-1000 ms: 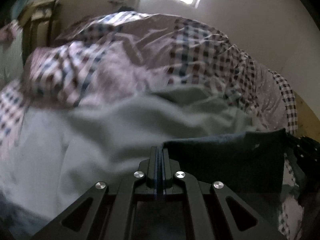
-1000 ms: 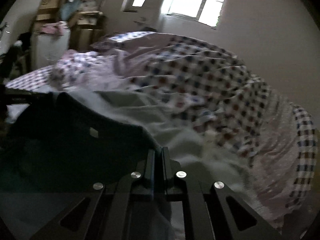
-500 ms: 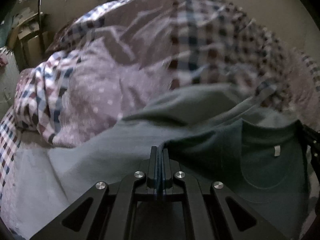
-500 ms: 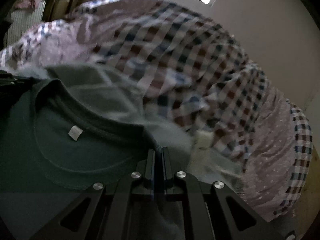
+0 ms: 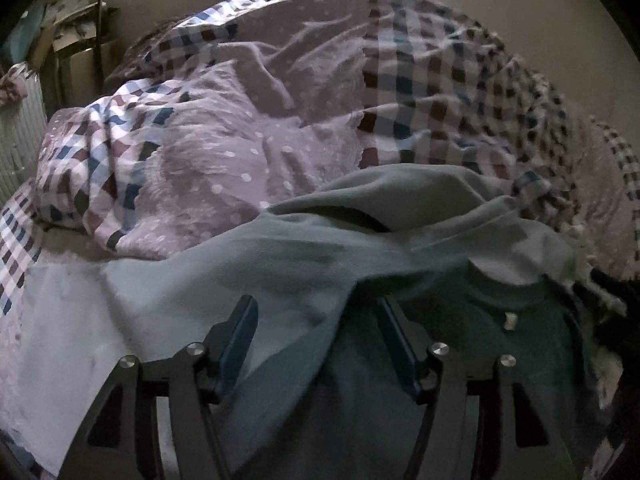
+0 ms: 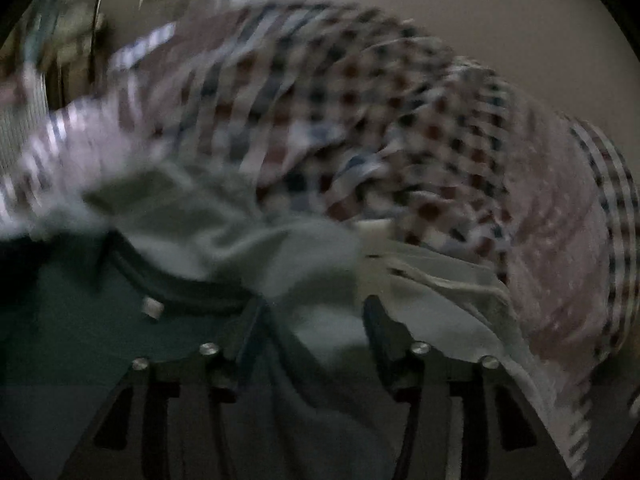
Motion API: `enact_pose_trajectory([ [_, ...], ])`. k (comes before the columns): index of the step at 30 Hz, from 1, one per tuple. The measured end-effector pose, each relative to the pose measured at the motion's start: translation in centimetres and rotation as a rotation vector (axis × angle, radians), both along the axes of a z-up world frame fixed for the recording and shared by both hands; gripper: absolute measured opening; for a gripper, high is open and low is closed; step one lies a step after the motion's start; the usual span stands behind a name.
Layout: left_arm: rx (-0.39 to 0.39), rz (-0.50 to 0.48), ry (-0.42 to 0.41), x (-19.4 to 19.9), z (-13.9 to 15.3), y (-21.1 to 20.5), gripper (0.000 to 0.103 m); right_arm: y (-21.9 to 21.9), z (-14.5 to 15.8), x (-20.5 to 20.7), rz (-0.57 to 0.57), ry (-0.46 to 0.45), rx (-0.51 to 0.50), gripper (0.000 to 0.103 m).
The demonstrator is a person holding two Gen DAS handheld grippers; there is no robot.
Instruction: Fold clothes
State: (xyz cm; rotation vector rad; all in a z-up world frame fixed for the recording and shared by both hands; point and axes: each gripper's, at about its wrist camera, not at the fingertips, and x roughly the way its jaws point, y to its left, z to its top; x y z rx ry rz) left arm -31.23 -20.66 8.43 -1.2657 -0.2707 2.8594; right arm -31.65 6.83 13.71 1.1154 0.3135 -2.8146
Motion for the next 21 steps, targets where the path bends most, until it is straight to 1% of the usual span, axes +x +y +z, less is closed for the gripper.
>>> enact_pose_trajectory([
  [1, 0.007, -0.008, 0.005, 1.0, 0.3, -0.2, 0.067, 1.4, 1.3, 1.3, 0.0, 0.015, -0.041, 0.067],
  [2, 0.013, -0.015, 0.011, 1.9, 0.7, -0.4, 0.067, 3.7, 3.0, 3.6, 0.003, 0.044, -0.096, 0.073],
  [3, 0.027, -0.024, 0.022, 3.1, 1.1, -0.6, 0.068, 5.9, 4.3, 5.5, 0.003, 0.062, -0.129, 0.075],
  [5, 0.089, -0.044, 0.07, 6.5, 2.3, -1.0, 0.078, 11.3, 7.1, 10.0, -0.019, 0.093, -0.174, 0.078],
  [7, 0.168, -0.065, 0.118, 10.2, 3.7, -1.2, 0.079, 16.6, 9.0, 14.0, -0.06, 0.098, -0.202, 0.08],
  [9, 0.232, -0.096, 0.146, 13.6, 5.1, -1.1, 0.08, 22.4, 10.4, 18.5, -0.102, 0.084, -0.243, 0.08],
  [10, 0.259, -0.109, 0.16, 15.2, 5.9, -0.9, 0.08, 24.9, 10.9, 20.9, -0.131, 0.085, -0.244, 0.08],
  [11, 0.277, -0.118, 0.173, 16.7, 6.6, -0.7, 0.083, 27.5, 11.4, 23.3, -0.16, 0.087, -0.242, 0.08],
  [12, 0.3, -0.129, 0.188, 18.3, 7.5, -0.4, 0.085, 29.7, 11.6, 25.5, -0.198, 0.092, -0.237, 0.08],
  [14, 0.357, -0.16, 0.208, 21.6, 9.1, 0.4, 0.086, 34.0, 11.7, 29.3, -0.272, 0.094, -0.239, 0.081],
  [16, 0.411, -0.195, 0.195, 24.3, 10.4, 1.6, 0.086, 37.5, 11.3, 31.8, -0.344, 0.084, -0.268, 0.081],
  [17, 0.438, -0.212, 0.184, 25.6, 10.8, 2.2, 0.086, 39.4, 10.6, 33.0, -0.384, 0.076, -0.284, 0.081],
  [19, 0.502, -0.253, 0.164, 28.1, 11.3, 4.0, 0.086, 41.8, 9.2, 34.5, -0.433, 0.059, -0.303, 0.081],
  [21, 0.547, -0.299, 0.155, 30.2, 11.7, 5.8, 0.087, 43.8, 6.9, 35.3, -0.469, 0.022, -0.316, 0.081],
])
